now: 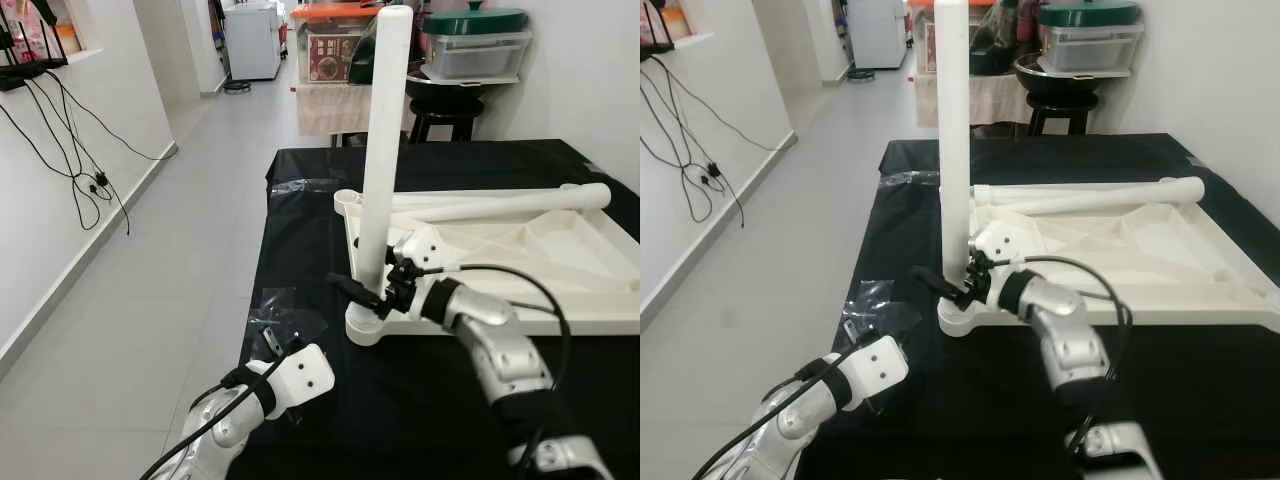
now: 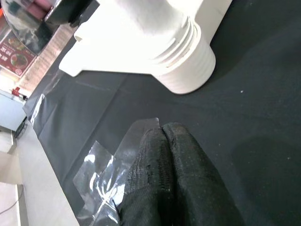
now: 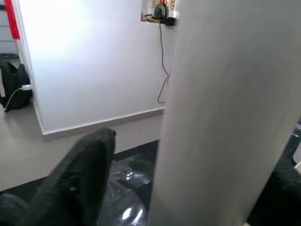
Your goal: Building children table
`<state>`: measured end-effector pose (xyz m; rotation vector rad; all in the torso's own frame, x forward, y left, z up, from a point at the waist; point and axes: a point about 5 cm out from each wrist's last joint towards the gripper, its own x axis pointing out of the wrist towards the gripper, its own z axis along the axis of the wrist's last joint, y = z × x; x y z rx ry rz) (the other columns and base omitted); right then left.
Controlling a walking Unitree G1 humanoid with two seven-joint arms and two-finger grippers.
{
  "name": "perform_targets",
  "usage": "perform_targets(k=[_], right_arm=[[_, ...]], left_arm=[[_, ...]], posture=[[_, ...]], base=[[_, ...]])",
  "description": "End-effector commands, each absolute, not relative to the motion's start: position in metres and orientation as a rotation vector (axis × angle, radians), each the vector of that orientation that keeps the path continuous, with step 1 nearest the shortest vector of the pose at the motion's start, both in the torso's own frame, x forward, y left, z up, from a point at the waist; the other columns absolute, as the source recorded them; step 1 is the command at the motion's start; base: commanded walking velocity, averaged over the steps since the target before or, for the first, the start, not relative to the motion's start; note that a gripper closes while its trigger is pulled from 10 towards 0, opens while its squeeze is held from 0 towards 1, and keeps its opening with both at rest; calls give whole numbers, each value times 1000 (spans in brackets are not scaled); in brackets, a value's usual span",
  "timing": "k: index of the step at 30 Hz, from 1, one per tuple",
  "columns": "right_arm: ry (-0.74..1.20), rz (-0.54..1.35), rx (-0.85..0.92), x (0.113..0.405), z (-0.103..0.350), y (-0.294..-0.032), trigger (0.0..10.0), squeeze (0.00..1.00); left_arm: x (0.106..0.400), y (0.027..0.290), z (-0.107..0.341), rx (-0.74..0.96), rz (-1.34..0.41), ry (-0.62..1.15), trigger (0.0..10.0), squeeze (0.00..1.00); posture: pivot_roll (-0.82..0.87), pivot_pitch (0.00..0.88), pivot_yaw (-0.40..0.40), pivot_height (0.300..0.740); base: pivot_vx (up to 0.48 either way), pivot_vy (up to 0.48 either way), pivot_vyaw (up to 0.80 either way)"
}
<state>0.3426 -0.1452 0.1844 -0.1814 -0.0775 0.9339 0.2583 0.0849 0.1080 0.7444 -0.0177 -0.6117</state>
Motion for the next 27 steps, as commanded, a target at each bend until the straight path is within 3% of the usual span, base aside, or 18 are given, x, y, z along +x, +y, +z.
perform_targets(k=[1,8,15,17,18,20,21,22,23,25,27], right_arm=[[-55,1014,-183,344,183,-142,0,0],[8,1095,-186,348,179,-150,0,0],[57,1018,-194,347,164,-149,0,0],[130,881,-146,331,140,-123,0,0],[130,881,-146,331,140,-123,0,0],[198,494,-61,317,119,-108,0,0],[198,494,-61,317,119,-108,0,0],[195,367,-27,310,118,-101,0,0],[195,367,-27,310,118,-101,0,0],[157,336,-4,314,125,-88,0,0],[157,336,-4,314,125,-88,0,0]], left_arm=[[256,84,107,749,-619,-3,10000,0],[254,82,108,748,-618,-5,10000,0],[255,83,108,748,-615,-3,10000,0],[257,86,107,750,-612,0,10000,0],[257,86,107,750,-612,0,10000,0],[259,91,106,751,-610,4,10000,0],[259,91,106,751,-610,4,10000,0],[260,94,106,752,-609,8,10000,0],[260,94,106,752,-609,8,10000,0],[262,102,104,754,-607,17,10000,0],[262,102,104,754,-607,17,10000,0]], posture=[[27,0,-33,740],[27,0,-33,740],[20,0,-31,740],[-7,0,-19,740],[-7,0,-19,740],[-25,0,2,740],[-25,0,2,740],[-45,0,41,740],[-45,0,41,740],[-107,0,118,740],[-107,0,118,740]], base=[[0,0,0],[0,0,0],[0,0,0],[0,0,0],[0,0,0],[0,0,0],[0,0,0],[0,0,0],[0,0,0],[0,0,0],[0,0,0]])
